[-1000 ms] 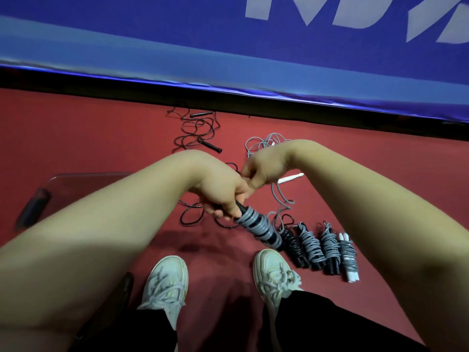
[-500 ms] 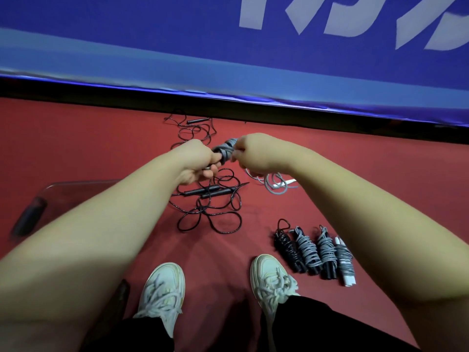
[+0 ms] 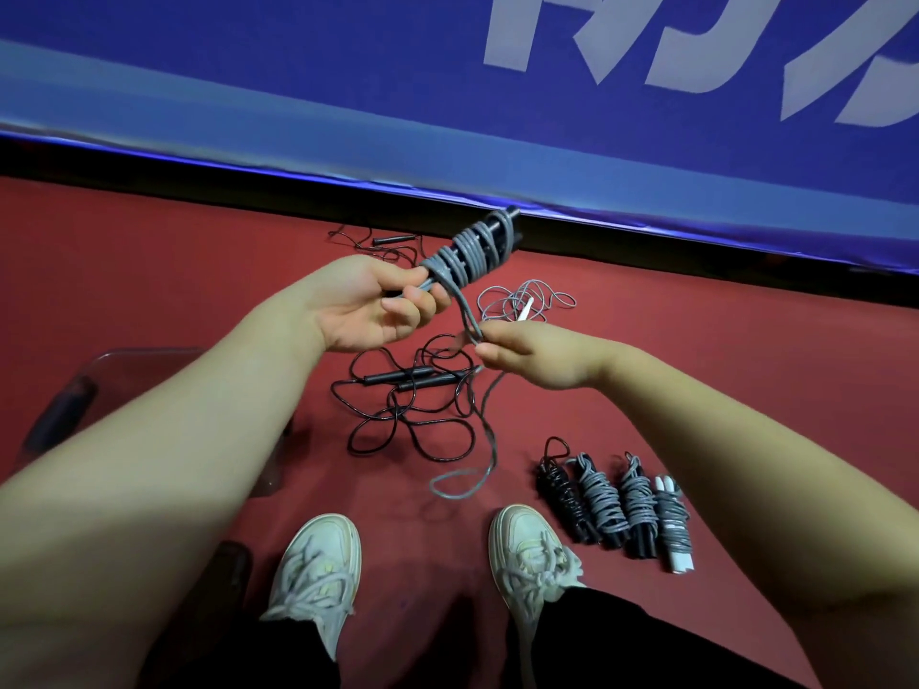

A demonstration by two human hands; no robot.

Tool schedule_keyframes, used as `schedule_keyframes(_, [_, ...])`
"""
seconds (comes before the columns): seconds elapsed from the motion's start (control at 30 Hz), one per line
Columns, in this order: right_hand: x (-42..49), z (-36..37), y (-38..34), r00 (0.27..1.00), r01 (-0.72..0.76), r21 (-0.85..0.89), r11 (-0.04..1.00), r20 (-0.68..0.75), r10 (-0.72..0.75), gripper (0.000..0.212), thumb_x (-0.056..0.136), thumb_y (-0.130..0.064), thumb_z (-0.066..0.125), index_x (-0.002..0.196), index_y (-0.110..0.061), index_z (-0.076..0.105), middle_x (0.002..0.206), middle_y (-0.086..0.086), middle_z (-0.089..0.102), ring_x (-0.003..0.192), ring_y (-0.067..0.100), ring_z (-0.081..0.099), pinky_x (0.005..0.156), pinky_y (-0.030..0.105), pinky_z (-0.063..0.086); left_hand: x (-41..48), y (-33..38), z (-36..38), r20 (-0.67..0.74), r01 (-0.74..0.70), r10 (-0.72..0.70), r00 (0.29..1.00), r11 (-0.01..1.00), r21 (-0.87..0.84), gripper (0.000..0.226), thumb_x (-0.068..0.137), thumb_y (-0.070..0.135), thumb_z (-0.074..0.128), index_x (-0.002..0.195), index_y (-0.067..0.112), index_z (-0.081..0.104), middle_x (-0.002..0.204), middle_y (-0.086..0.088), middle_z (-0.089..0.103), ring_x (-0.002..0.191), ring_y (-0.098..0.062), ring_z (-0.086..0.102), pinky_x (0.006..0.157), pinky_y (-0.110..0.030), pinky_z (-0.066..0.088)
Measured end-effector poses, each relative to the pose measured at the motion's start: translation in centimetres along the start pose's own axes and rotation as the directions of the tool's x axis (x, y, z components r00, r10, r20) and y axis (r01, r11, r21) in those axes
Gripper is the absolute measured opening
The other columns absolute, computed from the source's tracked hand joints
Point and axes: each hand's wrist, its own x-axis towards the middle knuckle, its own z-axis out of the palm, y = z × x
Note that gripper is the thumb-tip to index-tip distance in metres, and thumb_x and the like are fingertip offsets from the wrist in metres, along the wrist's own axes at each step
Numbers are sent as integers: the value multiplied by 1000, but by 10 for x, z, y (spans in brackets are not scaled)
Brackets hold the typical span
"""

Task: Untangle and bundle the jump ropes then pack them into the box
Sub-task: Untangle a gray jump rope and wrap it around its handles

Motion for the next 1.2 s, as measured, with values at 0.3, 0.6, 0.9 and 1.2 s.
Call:
schedule_keyframes(0.3, [7, 19, 12, 931, -73, -594, 801, -328, -159, 35, 99, -38, 36, 108, -7, 49, 101, 10, 64, 83, 36, 58, 59, 33, 32, 4, -3, 7, -10, -67, 66, 998, 997, -43, 24, 88, 5, 44, 110, -2, 49, 74, -11, 55, 52, -6, 48, 40, -11, 40])
schedule_keyframes(0.6, [8, 26, 13, 882, 26, -568, 823, -374, -286, 63, 88, -52, 14, 100, -3, 51, 78, 11, 64, 62, 36, 55, 49, 30, 29, 2, -5, 7, 139, -27, 9, 990, 991, 128, 12, 92, 21, 42, 95, 9, 44, 68, -1, 48, 36, -3, 35, 30, -11, 27])
schedule_keyframes(0.9, [17, 8, 13, 989, -144, -253, 957, -65, 132, 52, 93, -44, 45, 132, -9, 49, 135, 13, 51, 125, 29, 45, 102, 34, 36, -10, -11, 13, 165, 58, -233, 958, 724, 687, 13, 84, 18, 50, 82, 13, 38, 67, -6, 54, 35, 2, 28, 30, -7, 13])
schedule_keyframes(1.2, [31, -31, -19, 953, -137, -568, 811, 149, 265, 38, 95, -45, 46, 78, -14, 60, 81, 5, 61, 75, 24, 53, 66, 27, 38, 25, -51, 15, -291, 295, -123, 949, 17, 955, 18, 101, 13, 43, 88, 2, 48, 63, -7, 53, 38, -8, 38, 33, -13, 30])
